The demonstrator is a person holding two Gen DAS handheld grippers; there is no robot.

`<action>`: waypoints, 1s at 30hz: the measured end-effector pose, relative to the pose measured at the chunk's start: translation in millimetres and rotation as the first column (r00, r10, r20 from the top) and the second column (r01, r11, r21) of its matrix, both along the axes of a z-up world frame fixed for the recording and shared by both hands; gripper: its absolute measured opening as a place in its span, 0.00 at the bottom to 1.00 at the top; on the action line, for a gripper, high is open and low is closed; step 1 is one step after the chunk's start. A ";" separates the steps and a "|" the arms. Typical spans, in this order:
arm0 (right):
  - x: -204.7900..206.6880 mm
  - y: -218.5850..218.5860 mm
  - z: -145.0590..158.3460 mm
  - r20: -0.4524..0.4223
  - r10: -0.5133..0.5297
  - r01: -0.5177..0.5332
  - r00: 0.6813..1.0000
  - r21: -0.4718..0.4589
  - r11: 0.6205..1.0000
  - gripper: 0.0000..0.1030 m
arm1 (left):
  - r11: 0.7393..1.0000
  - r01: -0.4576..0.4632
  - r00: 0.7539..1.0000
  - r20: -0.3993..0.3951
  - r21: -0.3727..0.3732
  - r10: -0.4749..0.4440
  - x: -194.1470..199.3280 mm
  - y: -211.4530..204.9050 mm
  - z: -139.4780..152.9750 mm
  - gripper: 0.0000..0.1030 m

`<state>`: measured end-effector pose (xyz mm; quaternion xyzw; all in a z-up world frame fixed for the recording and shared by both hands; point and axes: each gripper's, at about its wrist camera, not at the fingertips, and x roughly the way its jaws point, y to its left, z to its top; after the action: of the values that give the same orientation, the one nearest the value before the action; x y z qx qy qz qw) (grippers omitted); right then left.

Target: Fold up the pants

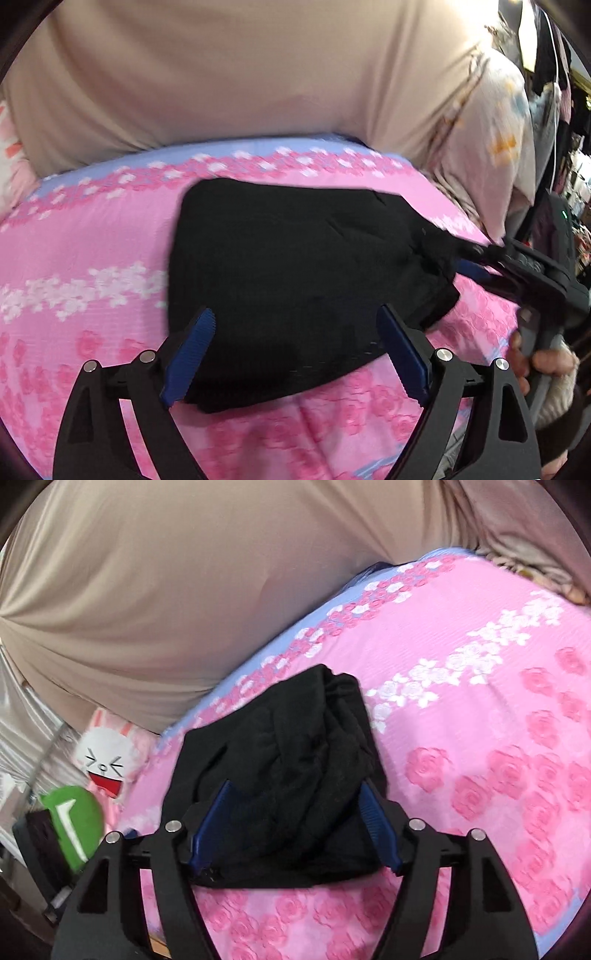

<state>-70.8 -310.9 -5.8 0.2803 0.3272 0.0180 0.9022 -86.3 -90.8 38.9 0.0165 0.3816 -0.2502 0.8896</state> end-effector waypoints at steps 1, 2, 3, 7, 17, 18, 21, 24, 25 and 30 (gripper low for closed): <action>3.5 1.8 0.2 -0.015 -0.005 0.005 1.000 -0.027 1.000 0.19 | 1.000 0.004 1.000 -0.012 0.004 -0.004 1.2 -4.2 -3.5 0.84; 2.7 4.4 5.3 0.002 0.006 -0.006 1.000 -0.026 1.000 0.18 | 1.000 0.003 1.000 -0.023 0.014 -0.002 3.6 -8.7 -6.7 0.84; -2.0 6.5 11.9 0.030 0.013 -0.013 0.999 -0.023 1.000 0.18 | 0.999 -0.008 0.999 -0.039 0.041 0.010 6.4 -12.8 -10.9 0.84; -14.9 5.4 14.2 0.037 0.024 -0.020 0.999 -0.091 0.996 0.19 | 0.994 -0.026 0.999 -0.029 0.108 0.030 4.1 -19.3 -16.4 0.84; -24.9 -1.2 3.3 -0.018 -0.050 0.046 0.999 -0.150 0.988 0.50 | 0.987 -0.066 0.997 -0.017 0.147 0.069 3.0 -20.3 -18.3 0.84; -26.4 -3.5 2.9 -0.019 -0.059 0.055 0.998 -0.143 0.988 0.61 | 0.991 -0.071 0.997 -0.021 0.114 0.074 3.9 -13.7 -14.2 0.84; -30.6 -11.3 1.7 -0.014 -0.058 0.057 0.998 -0.087 0.995 0.68 | 0.991 -0.111 0.992 -0.072 -0.067 0.107 12.2 29.4 1.3 0.84; -31.2 -16.6 -0.1 -0.010 -0.055 0.054 0.998 -0.021 0.998 0.89 | 0.957 -0.195 0.967 -0.204 -0.213 0.152 38.2 80.0 -4.8 0.84; -29.7 -17.5 -1.7 -0.014 -0.053 0.053 0.998 -0.003 0.999 0.89 | 0.944 -0.230 0.953 -0.250 -0.238 0.169 47.1 92.5 -12.2 0.84; -5.8 -16.7 -28.6 -0.083 0.001 0.011 0.997 0.135 0.991 0.89 | 0.902 -0.254 0.884 -0.463 -0.349 0.070 87.0 109.4 -64.8 0.85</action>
<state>-76.6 -327.6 -34.3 0.3422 0.3616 0.0263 0.8669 0.7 18.6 -25.9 -0.2553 0.5131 -0.2432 0.7826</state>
